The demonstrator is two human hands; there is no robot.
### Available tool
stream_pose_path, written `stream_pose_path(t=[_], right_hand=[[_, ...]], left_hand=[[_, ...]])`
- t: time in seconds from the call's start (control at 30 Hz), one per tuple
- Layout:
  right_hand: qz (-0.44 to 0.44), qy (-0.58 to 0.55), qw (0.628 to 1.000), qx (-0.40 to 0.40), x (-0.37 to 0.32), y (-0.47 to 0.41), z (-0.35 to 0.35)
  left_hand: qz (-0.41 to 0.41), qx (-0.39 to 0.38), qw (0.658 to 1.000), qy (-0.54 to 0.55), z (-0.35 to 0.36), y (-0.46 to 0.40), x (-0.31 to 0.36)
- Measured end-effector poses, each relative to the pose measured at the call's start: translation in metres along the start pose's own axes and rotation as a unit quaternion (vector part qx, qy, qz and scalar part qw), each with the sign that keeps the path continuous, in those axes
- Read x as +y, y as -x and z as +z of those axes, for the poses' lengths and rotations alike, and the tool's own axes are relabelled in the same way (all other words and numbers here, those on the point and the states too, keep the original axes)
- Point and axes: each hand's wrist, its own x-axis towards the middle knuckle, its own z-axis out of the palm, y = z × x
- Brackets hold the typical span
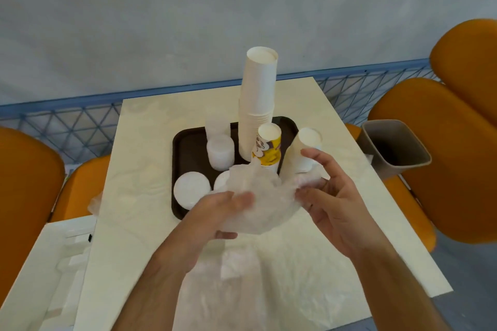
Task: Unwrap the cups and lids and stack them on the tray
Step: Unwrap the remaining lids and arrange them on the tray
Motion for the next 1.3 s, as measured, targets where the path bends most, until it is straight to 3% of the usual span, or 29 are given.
stream_pose_path(t=[0.1,0.3,0.4,0.5,0.6,0.77,0.9,1.0,1.13,1.3], right_hand=[[-0.001,0.026,1.0,0.015,-0.012,0.009,-0.022],[-0.034,0.084,0.992,0.093,-0.029,0.017,-0.078],[-0.022,0.073,0.997,0.024,-0.037,0.021,-0.095],[-0.01,0.147,0.988,-0.041,-0.039,0.021,-0.106],[-0.061,0.227,0.97,-0.06,-0.038,0.016,-0.105],[-0.124,0.192,0.972,-0.051,-0.042,0.012,-0.104],[-0.079,0.075,0.994,-0.005,-0.043,0.017,-0.1],[-0.067,0.075,0.994,0.045,-0.043,0.018,-0.091],[-0.083,0.133,0.982,0.109,-0.041,0.019,-0.084],[-0.106,0.151,0.965,0.189,-0.034,0.017,-0.093]], left_hand=[[0.041,0.023,0.996,-0.078,0.035,-0.001,0.002],[0.096,0.164,0.979,-0.068,0.057,-0.004,-0.012],[0.145,0.196,0.968,-0.062,0.067,0.002,-0.008],[0.185,0.195,0.963,-0.023,0.075,0.008,-0.002],[0.179,0.159,0.971,0.017,0.08,0.013,0.001],[0.145,0.161,0.971,0.101,0.074,0.019,0.002],[0.154,0.19,0.943,0.227,0.07,0.023,0.004],[0.13,0.153,0.944,0.262,0.073,0.027,0.005],[0.1,0.117,0.969,0.195,0.089,0.027,0.008],[0.12,0.189,0.964,0.141,0.084,0.007,-0.003]])
